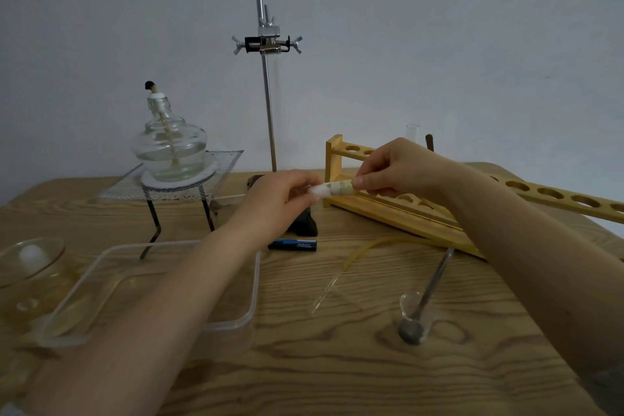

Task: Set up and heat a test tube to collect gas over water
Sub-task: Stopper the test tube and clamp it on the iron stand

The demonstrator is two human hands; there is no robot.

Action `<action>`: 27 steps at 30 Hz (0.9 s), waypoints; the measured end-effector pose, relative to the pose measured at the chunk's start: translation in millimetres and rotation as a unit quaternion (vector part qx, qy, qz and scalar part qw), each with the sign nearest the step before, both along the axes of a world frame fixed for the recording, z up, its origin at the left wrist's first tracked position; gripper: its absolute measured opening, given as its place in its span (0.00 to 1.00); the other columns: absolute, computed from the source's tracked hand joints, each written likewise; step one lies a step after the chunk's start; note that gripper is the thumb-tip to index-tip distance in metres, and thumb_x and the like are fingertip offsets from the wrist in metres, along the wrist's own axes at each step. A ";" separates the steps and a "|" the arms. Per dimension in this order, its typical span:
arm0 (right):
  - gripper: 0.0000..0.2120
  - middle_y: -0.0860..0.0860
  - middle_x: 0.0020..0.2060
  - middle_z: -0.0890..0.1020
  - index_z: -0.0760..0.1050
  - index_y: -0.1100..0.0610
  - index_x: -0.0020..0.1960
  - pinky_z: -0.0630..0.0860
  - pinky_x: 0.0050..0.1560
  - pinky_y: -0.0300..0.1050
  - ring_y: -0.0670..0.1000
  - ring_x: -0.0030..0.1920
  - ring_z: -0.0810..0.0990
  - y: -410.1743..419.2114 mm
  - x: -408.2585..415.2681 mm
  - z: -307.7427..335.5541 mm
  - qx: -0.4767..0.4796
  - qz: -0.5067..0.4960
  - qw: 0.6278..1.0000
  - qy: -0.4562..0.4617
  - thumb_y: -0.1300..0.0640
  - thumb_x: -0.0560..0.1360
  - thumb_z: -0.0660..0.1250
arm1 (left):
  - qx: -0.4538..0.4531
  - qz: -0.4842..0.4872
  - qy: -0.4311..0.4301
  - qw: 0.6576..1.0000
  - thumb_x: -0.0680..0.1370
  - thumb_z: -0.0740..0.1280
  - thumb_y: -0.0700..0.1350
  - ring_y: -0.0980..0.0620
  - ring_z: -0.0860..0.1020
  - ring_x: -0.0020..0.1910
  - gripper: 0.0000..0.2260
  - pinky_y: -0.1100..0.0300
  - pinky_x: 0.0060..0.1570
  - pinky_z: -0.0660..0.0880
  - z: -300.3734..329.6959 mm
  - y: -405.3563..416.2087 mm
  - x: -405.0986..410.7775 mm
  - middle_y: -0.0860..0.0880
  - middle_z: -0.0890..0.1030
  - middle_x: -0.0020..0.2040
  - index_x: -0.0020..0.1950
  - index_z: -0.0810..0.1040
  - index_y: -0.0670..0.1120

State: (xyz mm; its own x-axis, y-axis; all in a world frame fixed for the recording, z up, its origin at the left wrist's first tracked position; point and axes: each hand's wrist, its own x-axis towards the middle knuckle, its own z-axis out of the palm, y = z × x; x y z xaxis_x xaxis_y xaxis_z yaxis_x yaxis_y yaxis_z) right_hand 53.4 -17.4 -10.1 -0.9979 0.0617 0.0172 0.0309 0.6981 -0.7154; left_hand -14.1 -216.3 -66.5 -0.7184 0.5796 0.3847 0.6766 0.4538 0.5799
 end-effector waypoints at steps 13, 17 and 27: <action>0.08 0.48 0.37 0.85 0.82 0.53 0.48 0.76 0.36 0.35 0.41 0.33 0.80 3.7 1.4 2.9 0.007 0.021 1.000 0.007 0.51 0.71 0.72 | -0.016 -0.003 -0.037 0.999 0.79 0.63 0.47 0.57 0.75 0.52 0.14 0.64 0.50 0.71 3.7 8.6 2.5 0.55 0.78 0.53 0.64 0.74 0.52; 0.07 0.49 0.35 0.84 0.83 0.57 0.47 0.73 0.33 0.31 0.40 0.33 0.81 1.2 -2.6 -1.5 0.041 0.030 0.999 0.019 0.56 0.70 0.73 | -0.037 -0.003 -0.019 0.999 0.79 0.63 0.48 0.57 0.75 0.49 0.13 0.62 0.48 0.71 1.6 10.6 4.0 0.55 0.79 0.51 0.63 0.76 0.53; 0.05 0.49 0.36 0.85 0.82 0.54 0.46 0.74 0.37 0.35 0.43 0.36 0.83 -3.7 -3.2 -8.5 0.071 0.028 0.997 0.013 0.54 0.72 0.73 | -0.048 0.011 -0.009 0.999 0.78 0.65 0.47 0.57 0.75 0.51 0.14 0.57 0.55 0.74 0.5 11.8 5.4 0.55 0.79 0.53 0.64 0.75 0.54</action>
